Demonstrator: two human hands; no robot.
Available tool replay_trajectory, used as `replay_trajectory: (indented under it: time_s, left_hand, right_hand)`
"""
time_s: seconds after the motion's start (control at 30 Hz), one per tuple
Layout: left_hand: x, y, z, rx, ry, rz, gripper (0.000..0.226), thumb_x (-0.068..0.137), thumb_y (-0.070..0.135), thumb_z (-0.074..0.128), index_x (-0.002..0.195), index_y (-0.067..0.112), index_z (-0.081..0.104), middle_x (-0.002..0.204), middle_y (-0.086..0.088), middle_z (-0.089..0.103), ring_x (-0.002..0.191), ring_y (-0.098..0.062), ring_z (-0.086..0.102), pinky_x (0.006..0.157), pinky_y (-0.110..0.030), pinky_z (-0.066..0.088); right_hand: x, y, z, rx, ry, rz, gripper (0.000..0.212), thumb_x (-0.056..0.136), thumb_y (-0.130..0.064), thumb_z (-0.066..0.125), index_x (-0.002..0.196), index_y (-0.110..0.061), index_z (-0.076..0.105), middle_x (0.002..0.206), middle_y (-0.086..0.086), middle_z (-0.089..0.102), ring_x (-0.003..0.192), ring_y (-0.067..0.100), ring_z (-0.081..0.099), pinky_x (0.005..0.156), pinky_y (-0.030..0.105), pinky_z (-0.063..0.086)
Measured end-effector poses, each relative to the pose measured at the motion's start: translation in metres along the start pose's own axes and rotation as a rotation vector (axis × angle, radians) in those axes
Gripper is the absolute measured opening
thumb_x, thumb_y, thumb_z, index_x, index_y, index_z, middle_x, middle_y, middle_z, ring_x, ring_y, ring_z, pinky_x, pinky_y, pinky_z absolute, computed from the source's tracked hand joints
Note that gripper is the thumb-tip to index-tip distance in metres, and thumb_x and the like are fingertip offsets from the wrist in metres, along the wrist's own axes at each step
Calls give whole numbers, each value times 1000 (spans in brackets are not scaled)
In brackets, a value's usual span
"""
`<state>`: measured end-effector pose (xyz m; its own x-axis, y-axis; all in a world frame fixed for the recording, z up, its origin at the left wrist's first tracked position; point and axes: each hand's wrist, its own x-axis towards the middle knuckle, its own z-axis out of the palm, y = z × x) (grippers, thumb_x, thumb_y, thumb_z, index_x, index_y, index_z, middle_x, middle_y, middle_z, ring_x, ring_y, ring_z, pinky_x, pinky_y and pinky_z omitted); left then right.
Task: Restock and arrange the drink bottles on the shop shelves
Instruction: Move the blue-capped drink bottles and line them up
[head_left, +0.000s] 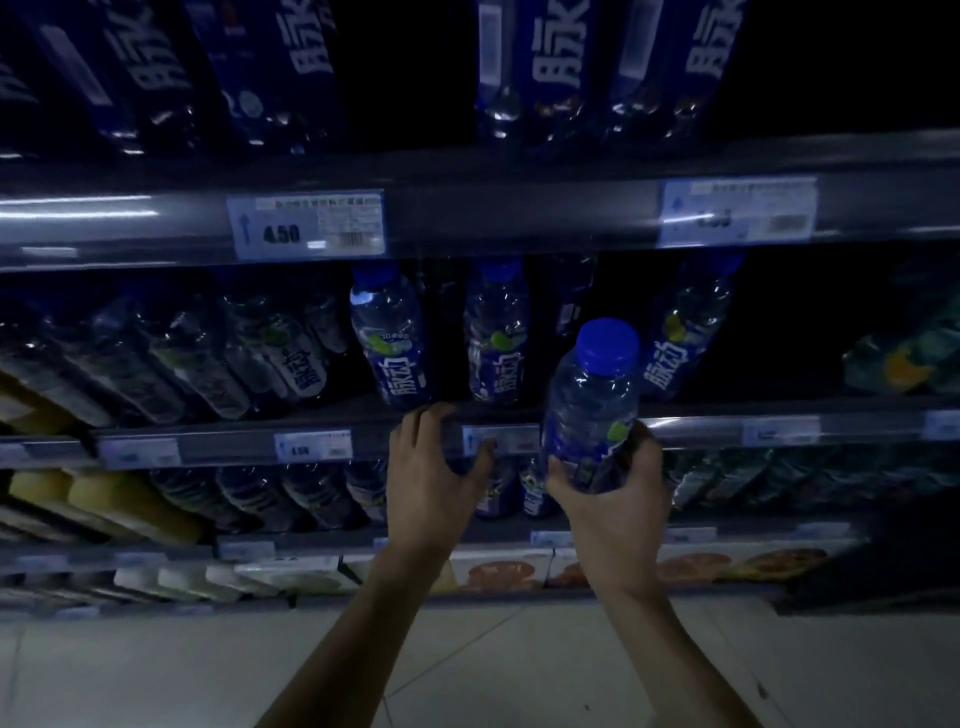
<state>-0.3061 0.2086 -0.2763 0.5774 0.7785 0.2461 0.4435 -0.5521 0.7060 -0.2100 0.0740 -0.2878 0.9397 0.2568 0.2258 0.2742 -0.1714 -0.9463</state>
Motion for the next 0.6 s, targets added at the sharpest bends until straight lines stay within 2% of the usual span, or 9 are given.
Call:
replay_trajectory:
  time_s: [0.07,0.23,0.37,0.6]
  left_hand:
    - [3,-8,5,1,-13,21,53,85,44,64,129,21,45,127,4,44,120,-15,39,89,-33,44]
    - [11,-18,17,33,-27,63,50,87,38,65,128,17,47,129,-3,48,122,-19,36,96,-39,43]
    - [17,-25,23,118,-23,132,50,86,35,66,127,13,49,127,-8,51,120,-24,39,99,-42,41]
    - [19,-27,30,155,-25,131,51,86,36,64,129,12,50,125,-9,54,118,-27,41,97,-43,42]
  right_hand:
    - [8,3,8,6,18,-15,64,65,-21,86,113,-33,46,96,-28,57,87,-22,54,66,-3,40]
    - [32,5,21,8,34,-51,61,67,-24,84,117,-21,50,96,-23,61,84,-16,59,64,-1,41]
    - [53,4,29,0,19,-68,61,69,-30,81,119,-20,48,98,-17,61,85,-12,59,67,0,42]
    - [84,1,44,-36,49,-63,57,69,-31,80,114,-17,48,92,-17,57,81,-21,53,62,-2,38]
